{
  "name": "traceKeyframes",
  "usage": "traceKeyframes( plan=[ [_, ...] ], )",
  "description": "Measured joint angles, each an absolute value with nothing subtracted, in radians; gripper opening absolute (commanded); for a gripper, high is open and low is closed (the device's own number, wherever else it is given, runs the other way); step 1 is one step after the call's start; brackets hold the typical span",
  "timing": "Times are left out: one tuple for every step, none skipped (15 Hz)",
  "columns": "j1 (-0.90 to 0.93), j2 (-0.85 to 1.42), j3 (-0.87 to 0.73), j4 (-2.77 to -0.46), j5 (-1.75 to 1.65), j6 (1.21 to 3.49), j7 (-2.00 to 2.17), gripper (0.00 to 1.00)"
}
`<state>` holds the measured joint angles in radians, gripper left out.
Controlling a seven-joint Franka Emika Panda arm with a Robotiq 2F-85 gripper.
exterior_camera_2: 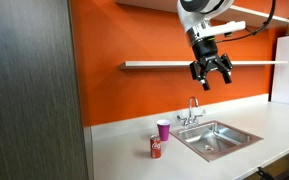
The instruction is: Put the can in the sink
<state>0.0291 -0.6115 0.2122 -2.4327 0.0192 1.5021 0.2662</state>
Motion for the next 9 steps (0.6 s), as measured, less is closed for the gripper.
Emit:
traceKeyframes(
  plan=[
    [0.029,-0.611,0.212,-2.433,0.019,1.502,0.266,1.00],
    [0.029,-0.611,0.212,-2.433,0.019,1.502,0.266,1.00],
    [0.029,-0.611,0.212,-2.433,0.019,1.502,0.266,1.00],
    [0.029,-0.611,0.212,-2.433,0.019,1.502,0.266,1.00],
    [0.029,-0.611,0.212,-2.433,0.019,1.502,0.266,1.00],
    [0.029,-0.611,0.212,-2.433,0.019,1.502,0.266,1.00],
    [0.029,-0.611,0.212,-2.433,0.019,1.502,0.266,1.00],
    [0.030,-0.610,0.211,-2.433,0.019,1.505,0.264,1.00],
    [0.034,-0.608,0.209,-2.433,0.019,1.512,0.251,1.00]
  ],
)
